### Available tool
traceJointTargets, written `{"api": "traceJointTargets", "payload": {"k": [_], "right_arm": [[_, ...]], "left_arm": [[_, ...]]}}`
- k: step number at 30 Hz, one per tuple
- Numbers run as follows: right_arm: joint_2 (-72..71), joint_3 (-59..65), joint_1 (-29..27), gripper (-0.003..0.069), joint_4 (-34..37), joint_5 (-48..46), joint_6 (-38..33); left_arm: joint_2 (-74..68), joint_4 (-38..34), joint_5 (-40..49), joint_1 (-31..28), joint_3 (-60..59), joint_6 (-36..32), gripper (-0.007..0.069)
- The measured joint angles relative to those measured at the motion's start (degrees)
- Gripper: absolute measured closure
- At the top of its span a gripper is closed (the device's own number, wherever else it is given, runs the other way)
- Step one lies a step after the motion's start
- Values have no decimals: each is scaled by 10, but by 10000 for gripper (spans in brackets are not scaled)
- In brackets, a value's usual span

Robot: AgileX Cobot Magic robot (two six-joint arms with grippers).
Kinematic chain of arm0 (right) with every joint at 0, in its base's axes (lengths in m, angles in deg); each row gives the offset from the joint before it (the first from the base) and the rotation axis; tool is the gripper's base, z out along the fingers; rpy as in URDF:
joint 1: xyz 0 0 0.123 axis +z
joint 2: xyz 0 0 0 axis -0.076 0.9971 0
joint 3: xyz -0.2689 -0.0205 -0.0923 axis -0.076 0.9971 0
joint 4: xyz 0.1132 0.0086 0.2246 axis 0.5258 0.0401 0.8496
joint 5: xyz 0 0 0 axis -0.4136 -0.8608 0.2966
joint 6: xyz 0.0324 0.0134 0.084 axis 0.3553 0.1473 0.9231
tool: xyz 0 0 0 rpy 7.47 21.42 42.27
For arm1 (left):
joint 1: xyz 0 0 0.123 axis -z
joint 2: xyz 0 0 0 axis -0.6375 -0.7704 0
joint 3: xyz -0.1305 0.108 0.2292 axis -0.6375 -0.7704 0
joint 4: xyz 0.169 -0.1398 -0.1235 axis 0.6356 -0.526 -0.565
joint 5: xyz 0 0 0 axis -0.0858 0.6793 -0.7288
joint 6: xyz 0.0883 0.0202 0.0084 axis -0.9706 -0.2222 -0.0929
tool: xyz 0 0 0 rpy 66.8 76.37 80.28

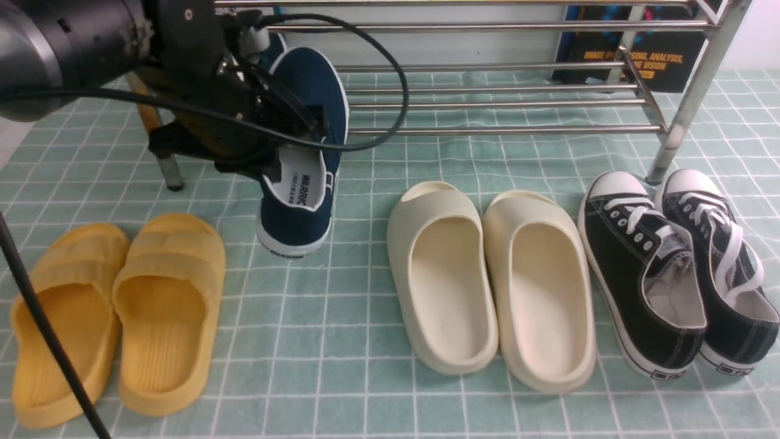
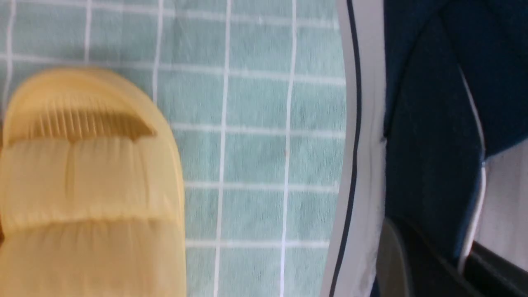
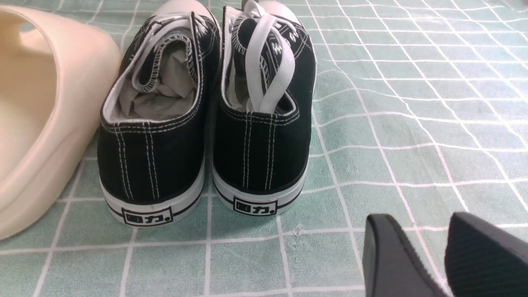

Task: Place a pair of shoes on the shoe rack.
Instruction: Use the left arm to put a shoe into the shoe rack

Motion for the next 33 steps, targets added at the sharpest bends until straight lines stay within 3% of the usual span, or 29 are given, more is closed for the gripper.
{"api": "traceJointTargets", "payload": {"k": [5, 12, 21, 33], "right_arm": [[0, 0, 0, 412, 0, 0, 0], [0, 0, 0, 412, 0, 0, 0], [0, 0, 0, 412, 0, 0, 0], [0, 0, 0, 412, 0, 0, 0]], "left_arm": [[-28, -31, -10, -21, 25, -26, 627], [-107, -133, 4, -25, 104, -105, 627], [-216, -109, 47, -45, 262, -81, 627], [-307, -102, 56, -75, 389, -56, 627]]}}
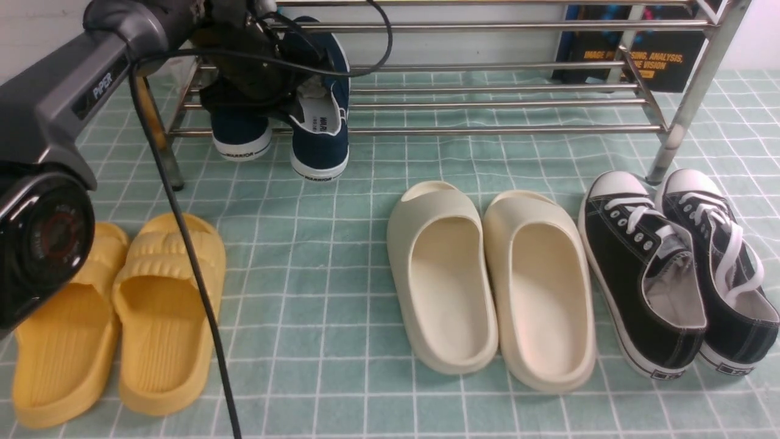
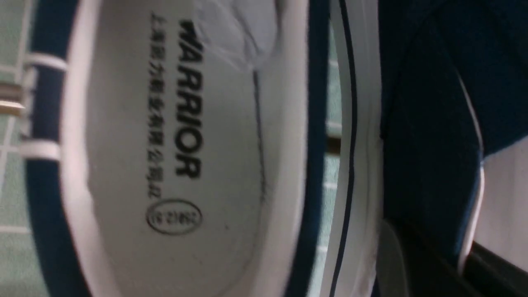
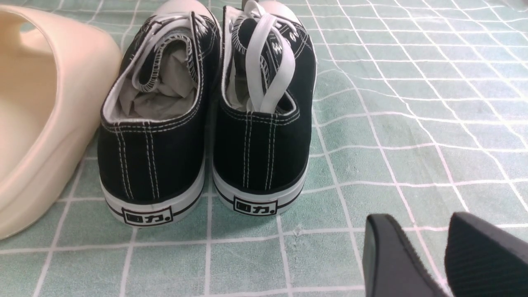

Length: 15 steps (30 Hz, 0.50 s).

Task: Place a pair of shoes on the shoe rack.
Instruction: Use the left arm to put a shoe into the shoe rack

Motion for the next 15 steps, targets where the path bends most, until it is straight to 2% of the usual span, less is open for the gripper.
{"api": "traceJointTargets", "payload": {"k": [7, 13, 14, 15], "right_arm": [[0, 0, 0, 412, 0, 0, 0], [0, 0, 0, 412, 0, 0, 0], [0, 0, 0, 412, 0, 0, 0], [0, 0, 0, 412, 0, 0, 0]], "left_arm": [[-7, 10, -22, -1, 5, 1, 603], [-7, 16, -40, 0, 10, 1, 459], [-7, 16, -40, 0, 10, 1, 454], [-7, 16, -38, 0, 12, 1, 400]]}}
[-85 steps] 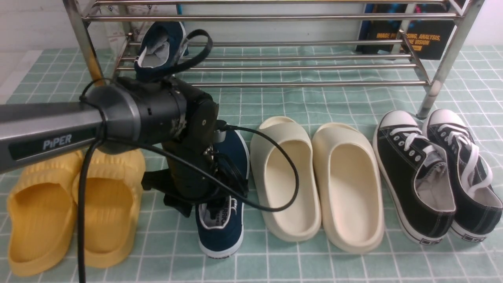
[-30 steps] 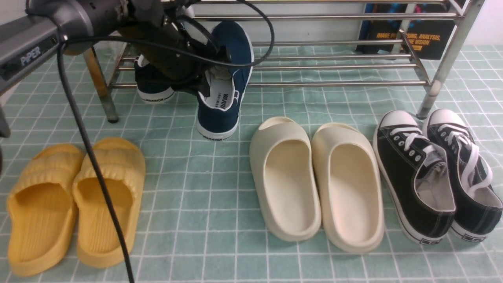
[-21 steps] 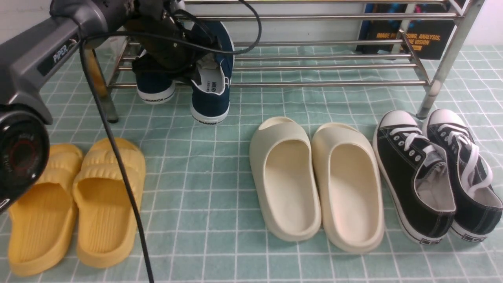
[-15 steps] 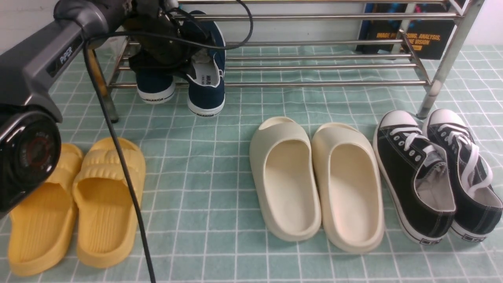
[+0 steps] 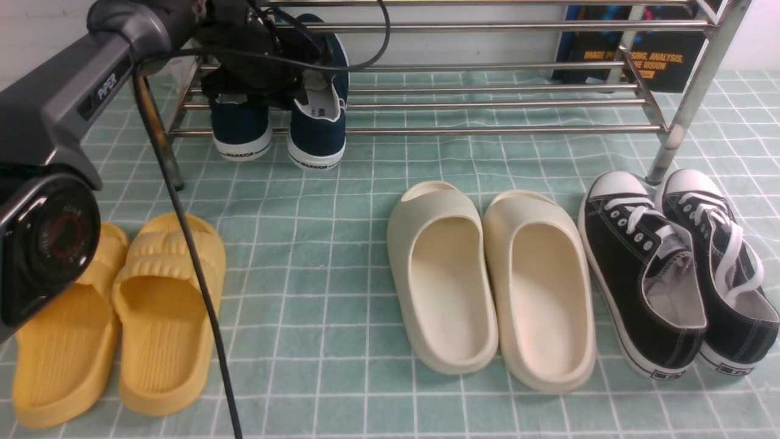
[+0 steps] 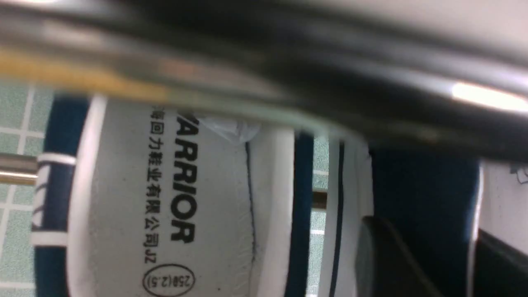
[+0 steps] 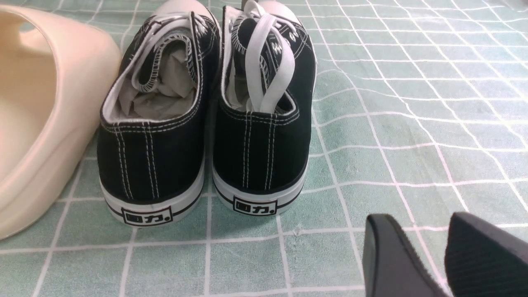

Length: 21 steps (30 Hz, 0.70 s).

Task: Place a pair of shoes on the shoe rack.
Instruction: Use the left arm to put a shoe into the shoe rack

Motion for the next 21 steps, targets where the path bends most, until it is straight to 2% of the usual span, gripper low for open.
{"api": "traceJointTargets", "payload": {"k": [3, 11, 16, 21], "right_arm": [[0, 0, 0, 412, 0, 0, 0], [0, 0, 0, 412, 0, 0, 0], [0, 0, 0, 412, 0, 0, 0], [0, 0, 0, 412, 0, 0, 0]], "left_arm": [[3, -1, 26, -1, 10, 0, 342], [50, 1, 114, -1, 23, -6, 327], [75, 22, 158, -1, 23, -11, 375], [93, 29, 201, 7, 23, -38, 463]]}}
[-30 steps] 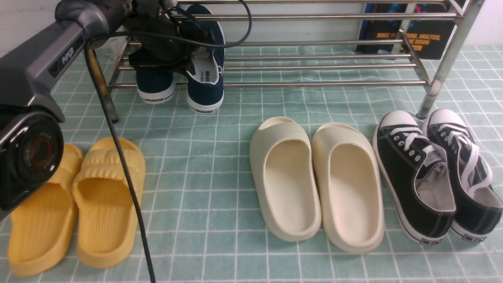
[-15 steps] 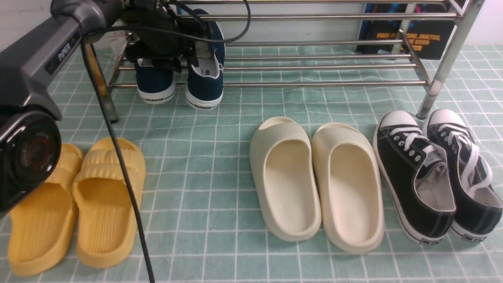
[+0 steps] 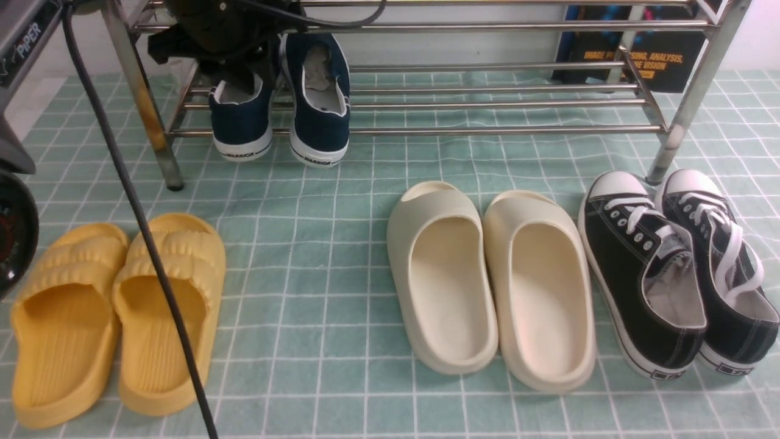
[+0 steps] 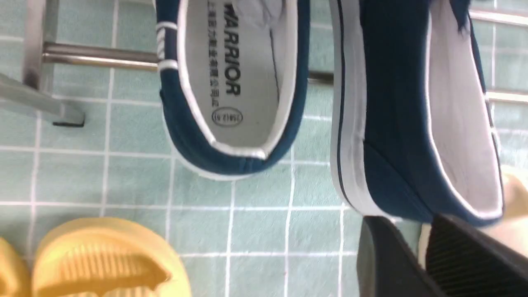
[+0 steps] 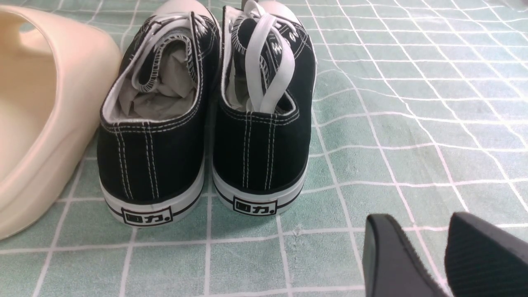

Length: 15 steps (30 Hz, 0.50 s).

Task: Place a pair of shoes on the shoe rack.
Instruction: Use the left arm to put a shoe into the shoe rack

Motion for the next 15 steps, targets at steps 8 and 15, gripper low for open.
{"api": "traceJointTargets", "payload": {"k": [8, 15], "right_arm": [[0, 0, 0, 412, 0, 0, 0], [0, 0, 0, 412, 0, 0, 0]], "left_arm": [[34, 33, 3, 94, -70, -37, 585], [11, 48, -56, 112, -155, -28, 621]]}}
